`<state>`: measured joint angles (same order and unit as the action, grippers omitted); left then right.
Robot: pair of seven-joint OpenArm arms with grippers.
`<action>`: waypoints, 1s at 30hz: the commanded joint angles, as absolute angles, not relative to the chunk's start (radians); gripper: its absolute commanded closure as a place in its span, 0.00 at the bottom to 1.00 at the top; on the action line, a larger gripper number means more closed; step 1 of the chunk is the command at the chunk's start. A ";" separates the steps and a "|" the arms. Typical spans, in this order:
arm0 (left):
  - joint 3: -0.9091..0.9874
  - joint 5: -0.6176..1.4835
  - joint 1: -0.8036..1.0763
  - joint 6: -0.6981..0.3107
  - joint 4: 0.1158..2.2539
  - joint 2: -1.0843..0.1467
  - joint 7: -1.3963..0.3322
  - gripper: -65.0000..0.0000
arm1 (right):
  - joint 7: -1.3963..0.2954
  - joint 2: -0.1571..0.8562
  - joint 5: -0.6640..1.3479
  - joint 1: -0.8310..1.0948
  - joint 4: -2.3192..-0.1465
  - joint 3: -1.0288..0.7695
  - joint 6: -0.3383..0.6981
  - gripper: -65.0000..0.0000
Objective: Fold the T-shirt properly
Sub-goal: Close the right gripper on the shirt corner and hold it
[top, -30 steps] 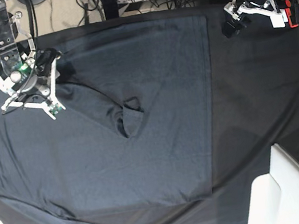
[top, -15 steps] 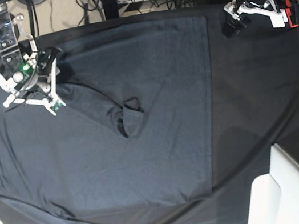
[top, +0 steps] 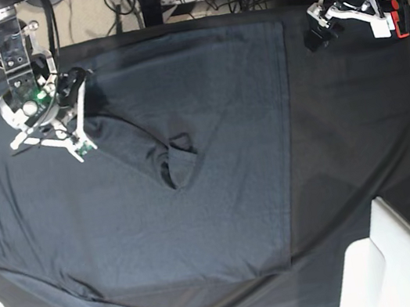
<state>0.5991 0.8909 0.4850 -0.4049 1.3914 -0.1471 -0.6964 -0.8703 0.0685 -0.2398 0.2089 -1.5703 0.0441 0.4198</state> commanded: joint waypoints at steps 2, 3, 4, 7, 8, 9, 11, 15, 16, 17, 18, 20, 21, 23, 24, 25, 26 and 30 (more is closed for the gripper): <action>0.604 0.897 0.490 -0.414 1.399 -0.157 -0.694 0.13 | -0.871 0.074 -0.245 0.196 -1.604 0.044 0.417 1.00; 0.604 0.897 0.490 -0.414 1.399 -0.157 -0.694 0.13 | -0.871 0.074 -0.245 0.196 -1.606 0.044 0.417 1.00; 0.604 0.897 0.490 -0.414 1.399 -0.157 -0.694 0.13 | -0.871 0.076 -0.246 0.196 -1.606 0.042 0.417 1.00; 0.604 0.897 0.490 -0.414 1.399 -0.157 -0.694 0.13 | -0.871 0.076 -0.246 0.196 -1.607 0.039 0.417 1.00; 0.604 0.897 0.490 -0.414 1.399 -0.157 -0.694 0.13 | -0.871 0.077 -0.246 0.196 -1.612 0.038 0.417 1.00; 0.604 0.897 0.490 -0.414 1.399 -0.157 -0.694 0.13 | -0.871 0.077 -0.246 0.196 -1.615 0.038 0.417 1.00; 0.604 0.897 0.490 -0.414 1.399 -0.157 -0.694 0.13 | -0.871 0.081 -0.246 0.194 -1.632 0.038 0.417 1.00; 0.604 0.897 0.490 -0.414 1.399 -0.157 -0.694 0.13 | -0.926 0.082 -0.248 0.165 -1.658 0.038 0.417 1.00; 0.604 0.897 0.490 -0.414 1.399 -0.157 -0.694 0.13 | -0.935 0.084 -0.248 0.156 -1.662 0.038 0.417 1.00; 0.604 0.897 0.490 -0.414 1.400 -0.157 -0.694 0.13 | -0.938 0.084 -0.248 0.150 -1.664 0.038 0.417 1.00; 0.604 0.897 0.490 -0.414 1.400 -0.157 -0.694 0.13 | -0.940 0.084 -0.248 0.145 -1.664 0.038 0.417 1.00; 0.604 0.897 0.490 -0.414 1.400 -0.157 -0.694 0.13 | -0.944 0.096 -0.248 0.133 -1.662 0.038 0.417 1.00; 0.604 0.897 0.490 -0.414 1.400 -0.157 -0.694 0.13 | -0.944 0.099 -0.248 0.130 -1.659 0.038 0.414 1.00; 0.604 0.897 0.490 -0.414 1.400 -0.157 -0.694 0.13 | -0.944 0.102 -0.248 0.117 -1.658 0.036 0.412 1.00; 0.604 0.897 0.490 -0.414 1.400 -0.157 -0.694 0.13 | -0.944 0.104 -0.248 0.111 -1.656 0.036 0.412 1.00; 0.604 0.897 0.490 -0.414 1.400 -0.157 -0.694 0.13 | -0.944 0.104 -0.248 0.104 -1.656 0.036 0.412 1.00; 0.604 0.897 0.490 -0.414 1.400 -0.157 -0.694 0.13 | -0.944 0.104 -0.248 0.102 -1.655 0.036 0.412 1.00; 0.604 0.897 0.490 -0.414 1.400 -0.157 -0.694 0.13 | -0.944 0.105 -0.248 0.081 -1.653 0.036 0.410 1.00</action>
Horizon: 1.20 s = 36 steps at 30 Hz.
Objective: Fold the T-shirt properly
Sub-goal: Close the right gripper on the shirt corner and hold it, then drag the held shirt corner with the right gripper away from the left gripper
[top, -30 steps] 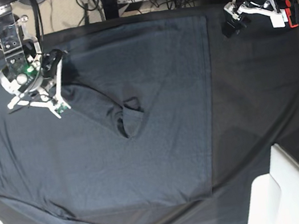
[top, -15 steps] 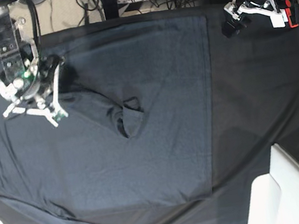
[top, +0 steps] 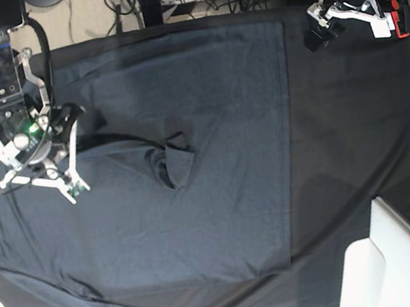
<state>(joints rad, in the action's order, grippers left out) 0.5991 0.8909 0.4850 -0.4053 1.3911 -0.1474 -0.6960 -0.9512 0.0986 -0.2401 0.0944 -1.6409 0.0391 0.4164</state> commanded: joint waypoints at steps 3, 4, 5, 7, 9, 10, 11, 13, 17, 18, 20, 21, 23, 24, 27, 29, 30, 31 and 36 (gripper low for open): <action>0.604 0.897 0.490 -0.414 1.402 -0.157 -0.694 0.13 | -0.938 0.105 -0.248 0.070 -1.652 0.036 0.404 1.00; 0.604 0.897 0.490 -0.414 1.402 -0.157 -0.694 0.13 | -0.938 0.104 -0.248 0.064 -1.652 0.035 0.392 1.00; 0.604 0.897 0.490 -0.414 1.402 -0.157 -0.694 0.13 | -0.938 0.104 -0.248 0.061 -1.650 0.035 0.374 1.00; 0.604 0.897 0.490 -0.414 1.400 -0.157 -0.694 0.13 | -0.937 0.104 -0.248 0.051 -1.633 0.036 0.349 1.00; 0.604 0.897 0.492 -0.414 1.400 -0.157 -0.694 0.13 | -0.935 0.104 -0.248 0.035 -1.612 0.036 0.343 1.00; 0.604 0.897 0.492 -0.414 1.400 -0.157 -0.694 0.13 | -0.934 0.104 -0.248 0.033 -1.603 0.036 0.341 1.00; 0.604 0.897 0.492 -0.414 1.400 -0.157 -0.694 0.13 | -0.917 0.104 -0.248 0.031 -1.596 0.036 0.340 1.00; 0.604 0.897 0.492 -0.414 1.400 -0.157 -0.694 0.13 | -0.871 0.104 -0.248 0.035 -1.589 0.035 0.338 1.00; 0.604 0.897 0.492 -0.414 1.400 -0.157 -0.694 0.13 | -0.817 0.104 -0.248 0.033 -1.546 0.035 0.337 1.00; 0.604 0.897 0.492 -0.414 1.400 -0.157 -0.694 0.13 | -0.806 0.104 -0.248 0.033 -1.538 0.035 0.337 0.99; 0.604 0.897 0.493 -0.414 1.400 -0.157 -0.694 0.13 | -0.776 0.104 -0.248 0.033 -1.524 0.035 0.329 0.99; 0.604 0.897 0.493 -0.414 1.402 -0.157 -0.694 0.13 | -0.765 0.104 -0.248 0.033 -1.520 0.035 0.315 0.99; 0.604 0.895 0.495 -0.414 1.406 -0.157 -0.694 0.13 | -0.745 0.104 -0.248 0.033 -1.512 0.035 0.271 0.99; 0.604 0.895 0.496 -0.414 1.408 -0.157 -0.694 0.13 | -0.742 0.104 -0.248 0.033 -1.512 0.035 0.251 0.99; 0.604 0.895 0.498 -0.414 1.408 -0.159 -0.694 0.13 | -0.746 0.104 -0.248 0.033 -1.514 0.035 0.183 0.95; 0.604 0.895 0.501 -0.414 1.409 -0.159 -0.694 0.13 | -0.748 0.104 -0.248 0.035 -1.521 0.035 0.166 0.84; 0.604 0.895 0.501 -0.414 1.409 -0.159 -0.694 0.14 | -0.750 0.104 -0.248 0.036 -1.523 0.035 0.165 0.76; 0.604 0.894 0.501 -0.414 1.409 -0.159 -0.694 0.14 | -0.750 0.104 -0.248 0.038 -1.523 0.035 0.165 0.68; 0.604 0.894 0.503 -0.415 1.432 -0.176 -0.694 0.14 | -0.734 0.090 -0.243 0.065 -1.583 -0.050 0.166 0.27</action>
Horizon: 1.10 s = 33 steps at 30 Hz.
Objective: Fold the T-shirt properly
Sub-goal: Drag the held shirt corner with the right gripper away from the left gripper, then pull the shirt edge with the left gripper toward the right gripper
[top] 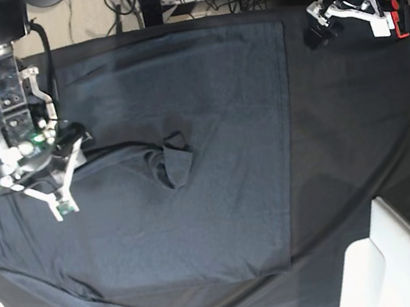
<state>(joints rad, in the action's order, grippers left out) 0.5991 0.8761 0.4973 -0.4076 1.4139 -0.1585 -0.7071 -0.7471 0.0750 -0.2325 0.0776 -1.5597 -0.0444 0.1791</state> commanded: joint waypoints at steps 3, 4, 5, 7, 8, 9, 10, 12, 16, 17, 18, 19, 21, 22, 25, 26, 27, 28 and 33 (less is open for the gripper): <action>0.604 0.894 0.510 -0.417 1.478 -0.177 -0.694 0.14 | -0.619 0.031 -0.229 0.111 -1.690 -0.200 0.168 0.13; 0.604 0.894 0.516 -0.427 1.498 -0.177 -0.693 0.14 | -0.568 0.012 -0.203 0.130 -1.725 -0.272 0.168 0.13; 0.604 0.894 0.518 -0.456 1.514 -0.179 -0.693 0.14 | -0.532 -0.005 -0.163 0.143 -1.747 -0.343 0.168 0.13; 0.605 0.894 0.526 -0.550 1.520 -0.186 -0.693 0.14 | -0.516 -0.021 -0.064 0.156 -1.762 -0.476 0.170 0.13; 0.605 0.894 0.532 -0.595 1.517 -0.193 -0.693 0.14 | -0.518 -0.021 -0.007 0.159 -1.759 -0.536 0.171 0.13; 0.605 0.894 0.536 -0.641 1.512 -0.196 -0.693 0.14 | -0.521 -0.018 0.070 0.160 -1.750 -0.601 0.179 0.13; 0.605 0.894 0.538 -0.679 1.509 -0.197 -0.693 0.14 | -0.538 -0.018 0.150 0.163 -1.725 -0.674 0.202 0.13; 0.624 0.860 0.538 -0.698 1.497 -0.196 -0.693 0.14 | -0.584 0.002 0.268 0.163 -1.662 -0.799 0.277 0.13; 0.667 0.680 0.533 -0.698 1.500 -0.156 -0.693 0.14 | -0.644 0.073 0.372 0.154 -1.509 -0.944 0.384 0.13; 0.685 0.636 0.532 -0.698 1.500 -0.140 -0.693 0.14 | -0.647 0.088 0.378 0.153 -1.471 -0.969 0.397 0.13; 0.704 0.602 0.530 -0.698 1.500 -0.128 -0.693 0.14 | -0.648 0.102 0.384 0.153 -1.434 -0.989 0.407 0.13; 0.717 0.578 0.529 -0.698 1.498 -0.119 -0.693 0.14 | -0.648 0.113 0.386 0.153 -1.397 -1.009 0.415 0.14; 0.734 0.564 0.530 -0.698 1.495 -0.111 -0.693 0.14 | -0.645 0.128 0.386 0.147 -1.343 -1.040 0.420 0.18; 0.734 0.564 0.535 -0.698 1.495 -0.108 -0.693 0.14 | -0.645 0.133 0.386 0.147 -1.320 -1.053 0.424 0.22; 0.734 0.564 0.536 -0.698 1.491 -0.108 -0.693 0.14 | -0.645 0.137 0.386 0.143 -1.279 -1.061 0.467 0.34; 0.734 0.564 0.536 -0.698 1.481 -0.108 -0.693 0.14 | -0.648 0.137 0.386 0.136 -1.267 -1.063 0.486 0.38; 0.734 0.564 0.536 -0.698 1.471 -0.108 -0.693 0.14 | -0.648 0.137 0.386 0.134 -1.250 -1.064 0.498 0.41; 0.734 0.564 0.536 -0.698 1.461 -0.108 -0.693 0.14 | -0.648 0.137 0.386 0.134 -1.237 -1.064 0.506 0.43; 0.725 0.562 0.570 -0.698 1.448 -0.108 -0.619 0.14 | -0.644 0.137 0.386 0.133 -1.202 -1.064 0.530 0.44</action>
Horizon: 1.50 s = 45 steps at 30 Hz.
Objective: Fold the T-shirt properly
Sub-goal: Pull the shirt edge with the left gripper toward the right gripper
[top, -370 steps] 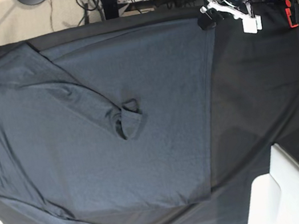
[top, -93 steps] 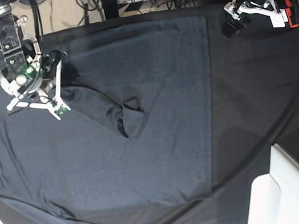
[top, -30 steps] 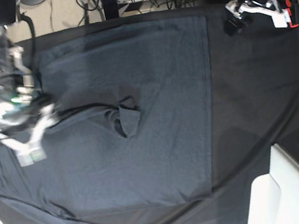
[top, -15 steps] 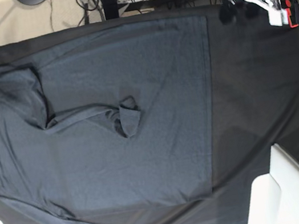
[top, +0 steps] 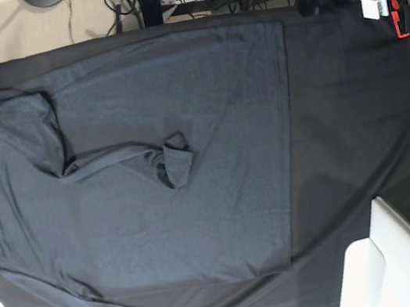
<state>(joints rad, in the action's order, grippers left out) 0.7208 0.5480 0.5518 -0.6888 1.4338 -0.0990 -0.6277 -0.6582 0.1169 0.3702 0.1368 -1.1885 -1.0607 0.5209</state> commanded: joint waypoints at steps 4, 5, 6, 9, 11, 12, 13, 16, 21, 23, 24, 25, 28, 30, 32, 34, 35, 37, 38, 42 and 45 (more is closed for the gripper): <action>0.690 0.567 0.593 -0.698 1.446 -0.108 -0.562 0.14 | -0.642 0.137 0.386 0.125 -1.185 -1.064 0.530 0.44; 0.688 0.568 0.593 -0.698 1.446 -0.102 -0.562 0.14 | -0.642 0.137 0.386 0.124 -1.182 -1.064 0.530 0.44; 0.688 0.570 0.593 -0.698 1.446 -0.090 -0.562 0.14 | -0.642 0.137 0.386 0.122 -1.181 -1.064 0.530 0.44; 0.691 0.570 0.587 -0.698 1.446 -0.068 -0.564 0.14 | -0.642 0.137 0.386 0.119 -1.181 -1.064 0.530 0.44; 0.688 0.570 0.585 -0.698 1.446 -0.064 -0.564 0.14 | -0.641 0.137 0.386 0.119 -1.181 -1.064 0.530 0.44; 0.688 0.570 0.585 -0.698 1.446 -0.059 -0.564 0.14 | -0.641 0.137 0.386 0.119 -1.181 -1.064 0.530 0.44; 0.688 0.570 0.585 -0.698 1.446 -0.053 -0.564 0.14 | -0.641 0.139 0.386 0.119 -1.181 -1.064 0.529 0.44; 0.688 0.570 0.584 -0.698 1.448 -0.050 -0.564 0.14 | -0.641 0.139 0.386 0.119 -1.181 -1.067 0.524 0.44; 0.664 0.570 0.584 -0.698 1.449 -0.041 -0.564 0.14 | -0.641 0.142 0.384 0.117 -1.168 -1.130 0.526 0.44; 0.657 0.570 0.584 -0.698 1.449 -0.038 -0.564 0.14 | -0.641 0.177 0.384 0.104 -1.135 -1.132 0.529 0.44; 0.651 0.570 0.584 -0.698 1.449 -0.038 -0.564 0.14 | -0.641 0.186 0.384 0.097 -1.106 -1.133 0.530 0.44; 0.650 0.570 0.584 -0.698 1.449 -0.038 -0.564 0.14 | -0.641 0.193 0.384 0.094 -1.072 -1.135 0.530 0.44; 0.651 0.570 0.584 -0.698 1.451 -0.038 -0.564 0.14 | -0.641 0.220 0.386 0.074 -1.001 -1.135 0.568 0.44; 0.653 0.570 0.584 -0.698 1.452 -0.039 -0.564 0.14 | -0.641 0.222 0.386 0.074 -0.993 -1.135 0.619 0.44; 0.654 0.570 0.584 -0.698 1.452 -0.041 -0.564 0.14 | -0.642 0.220 0.386 0.074 -0.992 -1.135 0.654 0.44; 0.656 0.570 0.584 -0.698 1.452 -0.042 -0.564 0.14 | -0.645 0.220 0.386 0.074 -0.992 -1.135 0.657 0.44; 0.656 0.570 0.584 -0.698 1.452 -0.042 -0.564 0.14 | -0.645 0.220 0.386 0.074 -0.990 -1.135 0.657 0.44; 0.653 0.570 0.584 -0.698 1.452 -0.042 -0.564 0.14 | -0.647 0.219 0.386 0.074 -0.990 -1.136 0.657 0.44; 0.651 0.570 0.584 -0.698 1.452 -0.041 -0.564 0.14 | -0.647 0.217 0.386 0.074 -0.990 -1.136 0.659 0.44; 0.651 0.570 0.582 -0.698 1.451 -0.036 -0.564 0.14 | -0.648 0.217 0.386 0.074 -0.990 -1.136 0.661 0.45; 0.634 0.570 0.579 -0.698 1.452 -0.035 -0.564 0.13 | -0.648 0.216 0.386 0.074 -0.989 -1.136 0.662 0.58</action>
